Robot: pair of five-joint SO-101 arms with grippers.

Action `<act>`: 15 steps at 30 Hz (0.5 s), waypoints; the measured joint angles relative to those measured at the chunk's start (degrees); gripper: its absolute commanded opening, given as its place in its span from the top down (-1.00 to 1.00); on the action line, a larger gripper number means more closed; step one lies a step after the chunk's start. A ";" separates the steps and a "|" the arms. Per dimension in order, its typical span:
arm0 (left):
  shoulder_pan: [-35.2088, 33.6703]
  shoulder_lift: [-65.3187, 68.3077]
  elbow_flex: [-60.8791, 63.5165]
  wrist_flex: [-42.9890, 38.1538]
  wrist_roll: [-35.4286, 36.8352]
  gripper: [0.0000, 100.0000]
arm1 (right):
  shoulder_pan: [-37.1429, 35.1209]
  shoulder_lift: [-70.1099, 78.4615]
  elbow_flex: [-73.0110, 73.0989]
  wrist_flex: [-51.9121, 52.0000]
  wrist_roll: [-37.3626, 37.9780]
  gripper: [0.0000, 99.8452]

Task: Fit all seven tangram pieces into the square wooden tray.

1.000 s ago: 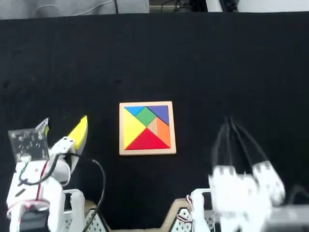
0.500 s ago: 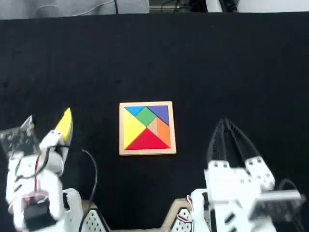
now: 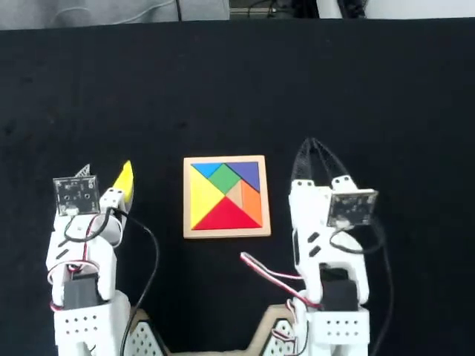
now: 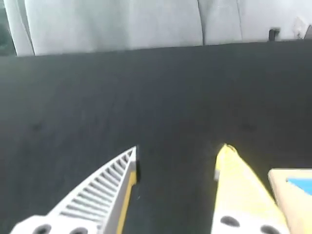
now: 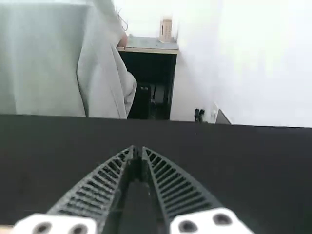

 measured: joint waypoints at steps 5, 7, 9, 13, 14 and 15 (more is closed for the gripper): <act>0.44 -0.09 0.00 7.56 0.00 0.49 | 0.00 0.00 0.09 4.66 0.00 0.98; 0.44 -0.09 0.00 11.69 0.00 0.49 | 0.00 0.00 0.09 6.95 0.00 0.98; 0.44 -0.09 0.00 17.05 0.00 0.49 | 0.00 0.00 0.09 11.78 0.00 0.98; 0.44 -0.09 0.00 31.03 0.00 0.49 | -0.09 0.00 0.09 27.52 0.00 0.98; 0.44 -0.18 0.00 34.64 0.00 0.49 | -0.09 0.00 0.09 31.30 0.00 0.98; 0.44 -0.26 0.00 36.75 0.00 0.49 | -0.09 0.00 0.09 34.37 0.00 0.98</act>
